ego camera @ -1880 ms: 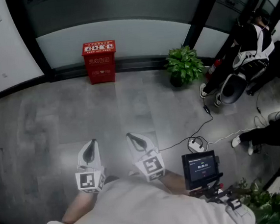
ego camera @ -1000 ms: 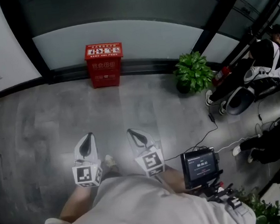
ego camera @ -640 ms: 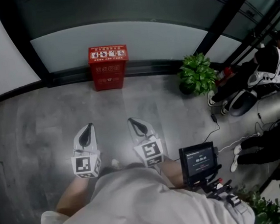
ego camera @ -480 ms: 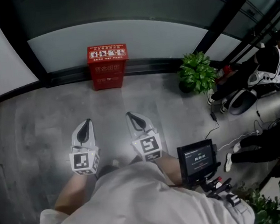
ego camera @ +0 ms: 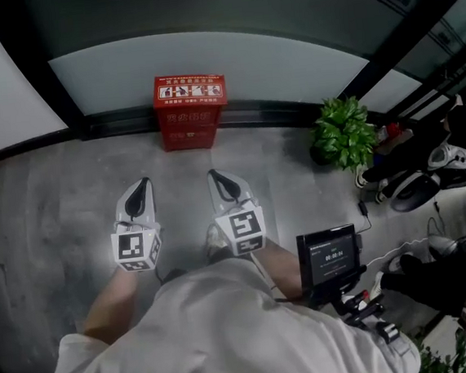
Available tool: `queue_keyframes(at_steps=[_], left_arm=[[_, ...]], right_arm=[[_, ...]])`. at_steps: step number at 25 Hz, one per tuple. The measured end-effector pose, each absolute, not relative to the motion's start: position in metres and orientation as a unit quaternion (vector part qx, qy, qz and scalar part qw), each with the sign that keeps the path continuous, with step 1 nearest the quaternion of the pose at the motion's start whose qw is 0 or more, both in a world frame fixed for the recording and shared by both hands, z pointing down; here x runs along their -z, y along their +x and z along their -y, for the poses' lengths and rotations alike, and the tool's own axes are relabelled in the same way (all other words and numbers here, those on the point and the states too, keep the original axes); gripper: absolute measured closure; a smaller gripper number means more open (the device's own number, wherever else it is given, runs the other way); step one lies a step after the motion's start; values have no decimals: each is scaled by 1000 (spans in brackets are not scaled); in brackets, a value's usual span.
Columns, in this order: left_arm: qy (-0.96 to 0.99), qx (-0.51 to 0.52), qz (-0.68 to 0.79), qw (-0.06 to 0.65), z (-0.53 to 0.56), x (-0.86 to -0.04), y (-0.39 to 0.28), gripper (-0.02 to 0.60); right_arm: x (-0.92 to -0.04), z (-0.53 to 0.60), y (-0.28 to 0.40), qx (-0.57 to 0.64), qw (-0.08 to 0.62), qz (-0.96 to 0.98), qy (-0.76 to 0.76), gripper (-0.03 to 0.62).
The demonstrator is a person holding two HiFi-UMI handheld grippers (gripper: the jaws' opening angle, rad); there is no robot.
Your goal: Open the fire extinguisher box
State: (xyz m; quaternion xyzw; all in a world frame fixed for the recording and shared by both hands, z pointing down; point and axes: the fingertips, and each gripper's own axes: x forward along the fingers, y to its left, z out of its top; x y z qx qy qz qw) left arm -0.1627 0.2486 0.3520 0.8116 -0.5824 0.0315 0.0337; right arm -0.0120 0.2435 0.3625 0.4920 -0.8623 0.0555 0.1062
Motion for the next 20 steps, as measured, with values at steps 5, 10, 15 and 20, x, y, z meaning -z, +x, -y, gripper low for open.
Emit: queue_keyframes(at_steps=[5,10,15,20], left_arm=[[801,-40,597,32,-182,-352,-153,580],[790,-47,611,38,-130,-358,-143,580],[787,-57,613,41,-97,-365,-139,580],[791,-73,606,48,-54,-381,-148,580]], right_arm=[[-364,-175,-9,-52,98,876,470,582],[-371,-124,-2,-61,101,886,449,582],[-384,-88,3,-69,111,887,444,582],[-401,-42,-1,-81,132,879,451,582]])
